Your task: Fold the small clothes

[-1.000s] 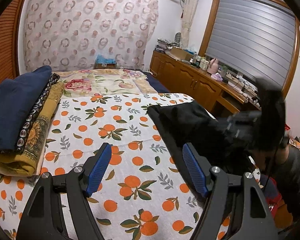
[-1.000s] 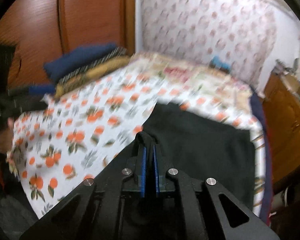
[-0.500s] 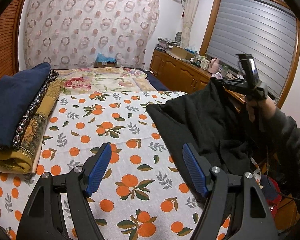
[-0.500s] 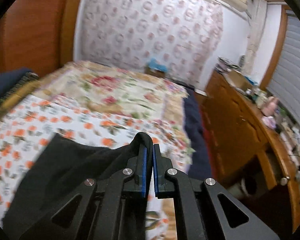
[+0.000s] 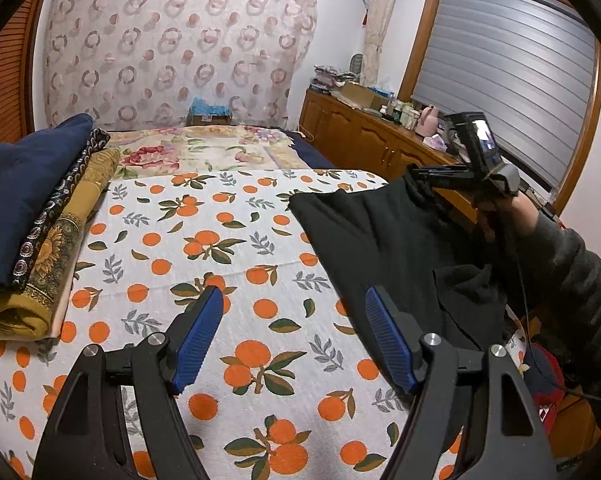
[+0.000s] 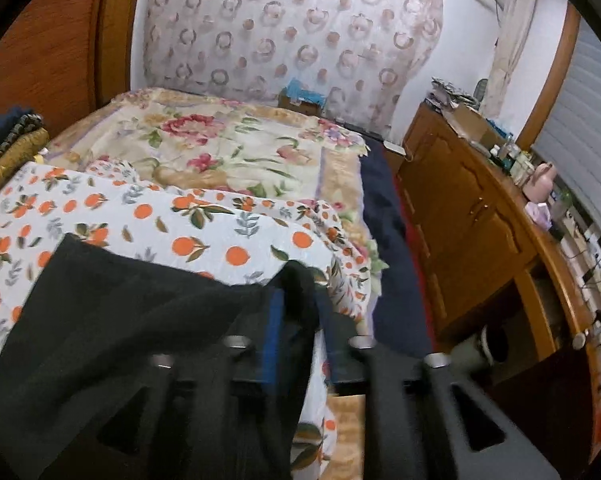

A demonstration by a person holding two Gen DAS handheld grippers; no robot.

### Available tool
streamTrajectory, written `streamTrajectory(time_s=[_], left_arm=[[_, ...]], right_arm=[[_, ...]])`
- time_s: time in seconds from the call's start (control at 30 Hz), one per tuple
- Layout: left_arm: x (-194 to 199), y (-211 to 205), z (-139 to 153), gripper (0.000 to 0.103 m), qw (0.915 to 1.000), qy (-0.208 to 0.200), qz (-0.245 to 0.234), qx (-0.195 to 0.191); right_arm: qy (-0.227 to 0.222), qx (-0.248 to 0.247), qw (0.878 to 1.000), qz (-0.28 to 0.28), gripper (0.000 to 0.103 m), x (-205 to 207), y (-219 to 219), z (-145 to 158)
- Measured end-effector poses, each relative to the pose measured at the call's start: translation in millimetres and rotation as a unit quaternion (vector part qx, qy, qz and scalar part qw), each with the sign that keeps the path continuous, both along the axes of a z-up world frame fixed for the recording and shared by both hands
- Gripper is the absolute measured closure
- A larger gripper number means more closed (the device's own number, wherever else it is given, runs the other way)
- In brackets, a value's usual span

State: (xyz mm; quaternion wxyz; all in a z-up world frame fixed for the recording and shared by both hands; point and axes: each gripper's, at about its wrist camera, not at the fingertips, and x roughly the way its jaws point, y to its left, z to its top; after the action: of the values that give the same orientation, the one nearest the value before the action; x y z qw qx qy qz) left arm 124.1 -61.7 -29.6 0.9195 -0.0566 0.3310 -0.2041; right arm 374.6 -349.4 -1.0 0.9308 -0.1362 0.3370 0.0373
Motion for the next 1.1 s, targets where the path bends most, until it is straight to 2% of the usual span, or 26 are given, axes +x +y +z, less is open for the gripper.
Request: streamTrajectory(time_s=[0.07,0.3,0.43,0.6,0.7,0.83,0.87,0.9,0.97,1.1], left_arm=[[0.4,-1.7,-0.3,0.028,1.0,0.001,0.0,0.0],[1.4,-8.8,-2.6,0.028,1.0,0.002,-0.004,-0.002],[-0.7,-15.2,-2.5,0.028,0.9999,0.002,-0.011,0.0],[-2.6,-26.2,-6.4,0.028,0.9997,0.006,-0.023,0.006],[-3.3,-32.2,-9.8,0.028,0.9995,0.01,-0.029,0.01],[-4.4,-37.3,-13.4,0.028,0.9993,0.014,-0.033,0.012],[-4.6,-38.0,-14.0,0.028,0.9993,0.015,-0.034,0.011],[-5.3,-38.7,-14.7,0.028,0.9992,0.015,-0.034,0.012],[-6.4,-40.7,-15.3,0.028,0.9991,0.016,-0.036,0.013],[-7.1,-46.1,-17.5,0.028,0.9988,0.017,-0.043,0.014]], right_arm=[[-0.016,0.002,1.0,-0.001,0.057,-17.4,-5.1,11.6],[-0.036,0.039,0.997,0.053,0.057,-99.2,5.8,16.8],[-0.02,0.073,0.994,0.078,0.057,-129.2,14.6,7.8],[0.023,0.095,0.987,0.127,0.057,-153.2,40.1,-17.8],[0.038,0.071,0.988,0.135,0.057,-152.9,52.2,-35.2],[0.054,0.029,0.992,0.115,0.058,-138.8,55.9,-54.2],[0.052,0.02,0.992,0.117,0.061,-139.5,56.4,-55.2],[0.047,0.019,0.991,0.122,0.075,-142.7,56.6,-55.2],[0.042,0.02,0.991,0.129,0.092,-150.6,58.2,-50.9],[0.01,0.062,0.989,0.131,0.095,-177.7,38.4,-36.5]])
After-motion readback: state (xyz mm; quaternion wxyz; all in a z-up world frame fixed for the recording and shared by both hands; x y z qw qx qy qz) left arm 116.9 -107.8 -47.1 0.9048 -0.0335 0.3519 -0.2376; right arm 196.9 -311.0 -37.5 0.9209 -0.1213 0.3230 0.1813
